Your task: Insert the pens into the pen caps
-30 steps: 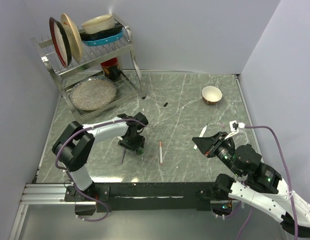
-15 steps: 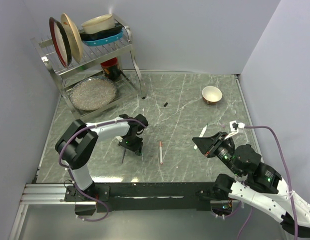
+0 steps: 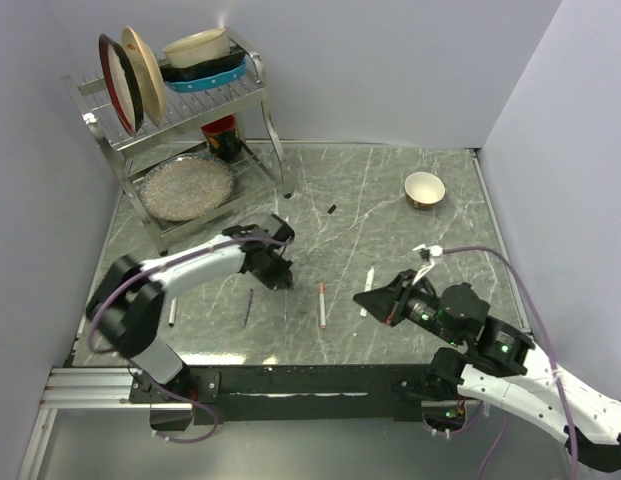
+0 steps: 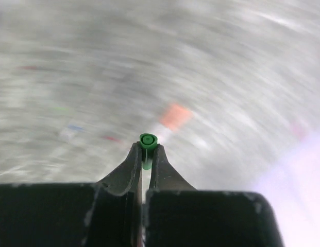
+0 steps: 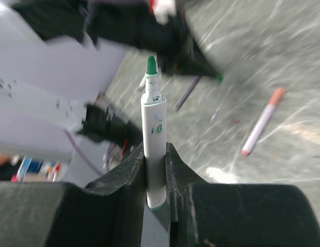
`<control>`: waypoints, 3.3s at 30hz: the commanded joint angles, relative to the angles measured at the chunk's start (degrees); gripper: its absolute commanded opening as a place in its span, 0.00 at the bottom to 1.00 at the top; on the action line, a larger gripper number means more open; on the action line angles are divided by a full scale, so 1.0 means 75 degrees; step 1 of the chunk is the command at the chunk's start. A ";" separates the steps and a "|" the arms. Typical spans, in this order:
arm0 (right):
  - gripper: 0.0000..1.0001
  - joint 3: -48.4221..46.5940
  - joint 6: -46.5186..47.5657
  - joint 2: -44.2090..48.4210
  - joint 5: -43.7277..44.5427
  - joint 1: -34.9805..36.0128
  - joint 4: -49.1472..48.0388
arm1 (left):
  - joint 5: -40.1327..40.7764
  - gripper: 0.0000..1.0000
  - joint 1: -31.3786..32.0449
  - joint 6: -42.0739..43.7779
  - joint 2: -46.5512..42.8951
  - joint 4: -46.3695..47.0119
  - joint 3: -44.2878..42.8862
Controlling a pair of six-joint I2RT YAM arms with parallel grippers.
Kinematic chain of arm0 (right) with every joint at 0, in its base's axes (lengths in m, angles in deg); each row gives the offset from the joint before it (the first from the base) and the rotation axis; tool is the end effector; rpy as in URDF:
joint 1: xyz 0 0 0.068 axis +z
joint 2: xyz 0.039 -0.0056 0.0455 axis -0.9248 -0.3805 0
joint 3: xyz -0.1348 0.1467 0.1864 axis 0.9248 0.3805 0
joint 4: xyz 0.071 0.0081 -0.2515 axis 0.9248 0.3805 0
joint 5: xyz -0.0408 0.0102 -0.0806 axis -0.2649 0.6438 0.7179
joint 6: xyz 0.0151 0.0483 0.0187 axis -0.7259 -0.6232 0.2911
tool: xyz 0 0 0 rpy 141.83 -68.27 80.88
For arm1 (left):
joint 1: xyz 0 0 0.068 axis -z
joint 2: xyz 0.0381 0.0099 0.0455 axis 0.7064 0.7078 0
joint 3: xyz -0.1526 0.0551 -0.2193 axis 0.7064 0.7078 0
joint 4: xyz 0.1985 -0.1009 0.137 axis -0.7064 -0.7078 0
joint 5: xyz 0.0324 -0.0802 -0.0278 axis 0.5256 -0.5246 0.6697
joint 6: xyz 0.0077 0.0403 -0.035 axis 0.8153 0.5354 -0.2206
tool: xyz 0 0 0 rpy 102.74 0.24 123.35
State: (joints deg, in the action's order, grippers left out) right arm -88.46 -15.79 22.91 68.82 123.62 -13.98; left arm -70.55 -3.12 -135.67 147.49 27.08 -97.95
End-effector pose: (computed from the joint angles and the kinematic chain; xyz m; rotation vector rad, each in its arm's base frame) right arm 0.0634 0.0900 0.3022 -0.1624 1.9100 1.1760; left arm 0.2277 -0.2019 0.2020 -1.2688 2.6539 -0.4462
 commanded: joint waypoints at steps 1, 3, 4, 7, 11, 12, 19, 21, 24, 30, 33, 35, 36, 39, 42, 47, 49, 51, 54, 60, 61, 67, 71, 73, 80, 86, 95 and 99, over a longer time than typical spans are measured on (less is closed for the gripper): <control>0.00 0.0554 0.0094 -0.0580 -0.1571 -0.0047 -0.1822 | 0.0121 0.01 0.0119 0.2025 -0.1566 0.1688 -0.0457; 0.00 0.0636 0.0106 -0.0978 -0.2004 -0.0035 -0.2129 | 0.0097 0.01 0.0177 0.2962 -0.1907 0.2122 -0.0446; 0.00 0.0637 0.0094 -0.1085 -0.2099 -0.0024 -0.2350 | 0.0085 0.01 0.0235 0.3209 -0.2280 0.2263 -0.0388; 0.00 0.0531 0.0258 -0.1519 -0.2357 -0.0023 -0.2727 | -0.0521 0.01 0.0306 0.4228 -0.3181 0.3514 0.0267; 0.00 0.0181 0.0422 -0.2081 -0.2486 -0.0023 -0.2880 | -0.1365 0.01 0.0318 0.4371 -0.4134 0.4946 0.1286; 0.00 0.0122 0.0434 -0.2268 -0.2440 -0.0035 -0.2845 | -0.1519 0.01 0.0318 0.4453 -0.4274 0.5273 0.1381; 0.00 -0.0125 0.0340 -0.2820 -0.2521 -0.0035 -0.3206 | -0.2177 0.01 0.0330 0.4594 -0.4896 0.5839 0.1827; 0.00 -0.0148 0.0282 -0.2937 -0.2498 -0.0024 -0.3255 | -0.2165 0.01 0.0330 0.4501 -0.4944 0.5838 0.1921; 0.00 -0.0207 0.0258 -0.3090 -0.2521 -0.0023 -0.3290 | -0.2294 0.01 0.0330 0.4407 -0.4991 0.5944 0.1980; 0.00 -0.0348 0.0258 -0.3301 -0.2557 -0.0023 -0.3325 | -0.2388 0.01 0.0353 0.4489 -0.5073 0.5979 0.2050; 0.00 -0.0430 0.0270 -0.3371 -0.2568 -0.0035 -0.3290 | -0.2411 0.01 0.0365 0.4559 -0.5178 0.6096 0.2179; 0.00 -0.0488 0.0305 -0.3418 -0.2545 -0.0023 -0.3255 | -0.2539 0.01 0.0377 0.4559 -0.5202 0.6225 0.2284; 0.00 -0.0500 0.0293 -0.3453 -0.2556 -0.0023 -0.3267 | -0.2552 0.01 0.0377 0.4559 -0.5190 0.6318 0.2308; 0.00 -0.0512 0.0281 -0.3489 -0.2568 -0.0023 -0.3314 | -0.2610 0.01 0.0400 0.4582 -0.5178 0.6424 0.2378; 0.00 -0.0547 0.0270 -0.3536 -0.2592 -0.0023 -0.3314 | -0.2552 0.01 0.0424 0.4548 -0.5178 0.6448 0.2425; 0.00 -0.0547 0.0270 -0.3512 -0.2557 -0.0035 -0.3302 | -0.2540 0.01 0.0447 0.4571 -0.5143 0.6494 0.2425; 0.00 -0.0547 0.0270 -0.3489 -0.2533 -0.0024 -0.3290 | -0.2645 0.01 0.0470 0.4594 -0.5120 0.6576 0.2449; 0.00 -0.0547 0.0270 -0.3477 -0.2533 -0.0024 -0.3290 | -0.2599 0.01 0.0517 0.4652 -0.5096 0.6553 0.2437; 0.00 -0.0570 0.0246 -0.3454 -0.2533 -0.0023 -0.3302 | -0.2517 0.01 0.0552 0.4699 -0.5096 0.6483 0.2472; 0.00 -0.0606 0.0246 -0.3442 -0.2568 -0.0023 -0.3208 | -0.2318 0.01 0.0576 0.4770 -0.5084 0.6377 0.2484; 0.00 -0.0606 0.0246 -0.3430 -0.2568 -0.0023 -0.3208 | -0.2294 0.01 0.0576 0.4770 -0.5084 0.6366 0.2484; 0.00 -0.0477 0.0188 -0.3372 -0.2592 -0.0035 -0.3208 | -0.1978 0.01 0.0576 0.4758 -0.5096 0.6190 0.2343; 0.00 -0.0465 0.0223 -0.3325 -0.2568 -0.0035 -0.3150 | -0.1861 0.01 0.0576 0.4723 -0.5143 0.6155 0.2367; 0.00 -0.0477 0.0223 -0.3313 -0.2545 -0.0024 -0.3138 | -0.1767 0.01 0.0576 0.4712 -0.5155 0.6085 0.2355; 0.00 -0.0500 0.0234 -0.3336 -0.2557 -0.0023 -0.3138 | -0.1825 0.01 0.0576 0.4595 -0.5155 0.6248 0.2460; 0.00 -0.0524 0.0258 -0.3348 -0.2510 -0.0035 -0.3079 | -0.2106 0.01 0.0576 0.4442 -0.5143 0.6541 0.2636; 0.00 -0.0535 0.0258 -0.3371 -0.2463 -0.0024 -0.3103 | -0.2388 0.01 0.0576 0.4349 -0.5166 0.6740 0.2776; 0.00 -0.0535 0.0235 -0.3418 -0.2545 -0.0024 -0.3114 | -0.2248 0.01 0.0576 0.4278 -0.5213 0.6706 0.2801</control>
State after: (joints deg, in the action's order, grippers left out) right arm -90.05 -14.17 -3.03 49.78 123.62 -35.69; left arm -86.81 1.08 -102.84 109.52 74.49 -77.16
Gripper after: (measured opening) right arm 0.230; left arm 0.049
